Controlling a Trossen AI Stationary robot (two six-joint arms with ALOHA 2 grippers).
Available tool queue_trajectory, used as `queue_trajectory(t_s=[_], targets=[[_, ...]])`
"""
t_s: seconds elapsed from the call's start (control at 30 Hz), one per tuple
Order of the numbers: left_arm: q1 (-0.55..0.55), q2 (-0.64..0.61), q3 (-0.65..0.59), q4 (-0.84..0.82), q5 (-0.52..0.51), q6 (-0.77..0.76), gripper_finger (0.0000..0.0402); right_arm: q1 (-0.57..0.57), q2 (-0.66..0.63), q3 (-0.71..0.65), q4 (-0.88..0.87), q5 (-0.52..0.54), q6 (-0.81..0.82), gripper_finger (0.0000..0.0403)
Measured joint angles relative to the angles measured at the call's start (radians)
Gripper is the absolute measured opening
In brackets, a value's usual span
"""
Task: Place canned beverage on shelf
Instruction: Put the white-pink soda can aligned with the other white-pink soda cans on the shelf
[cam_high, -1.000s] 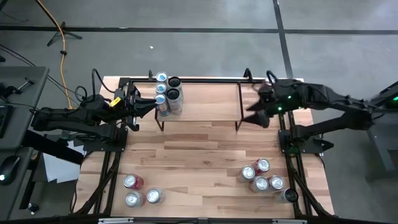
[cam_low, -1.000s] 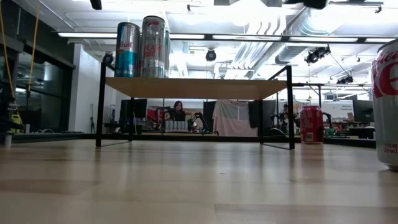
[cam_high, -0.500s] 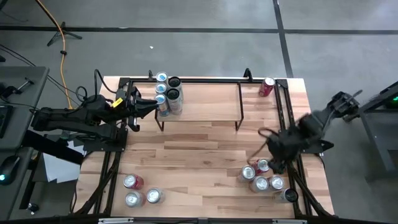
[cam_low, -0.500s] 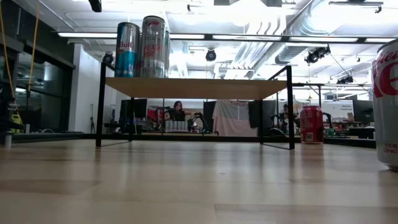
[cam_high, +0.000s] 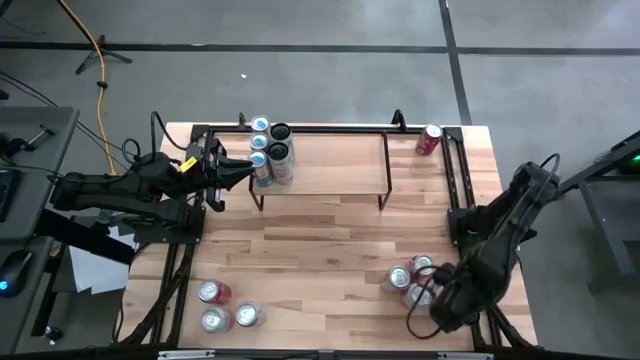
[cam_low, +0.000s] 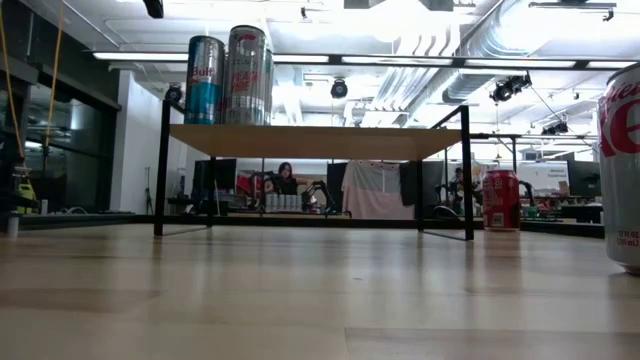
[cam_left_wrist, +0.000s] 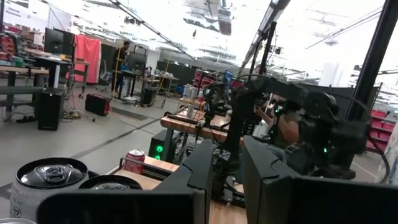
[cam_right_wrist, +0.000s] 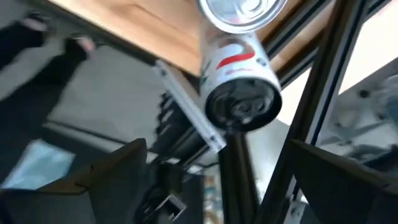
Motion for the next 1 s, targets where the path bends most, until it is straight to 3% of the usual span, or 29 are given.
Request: queue_trajectory(t_s=[0.3, 0.57, 1.0], targets=[[0.0, -0.002, 0.0, 0.015, 0.0, 0.0, 0.0029, 0.008, 0.099, 0.0, -0.107, -0.001, -0.113, 0.0374], [0.0, -0.002, 0.0, 0.015, 0.0, 0.0, 0.0029, 0.013, 0.148, 0.0, -0.098, -0.071, -0.156, 0.0373], [0.0, -0.002, 0.0, 0.015, 0.0, 0.0, 0.0029, 0.018, 0.192, 0.0, -0.097, -0.083, -0.17, 0.0373]])
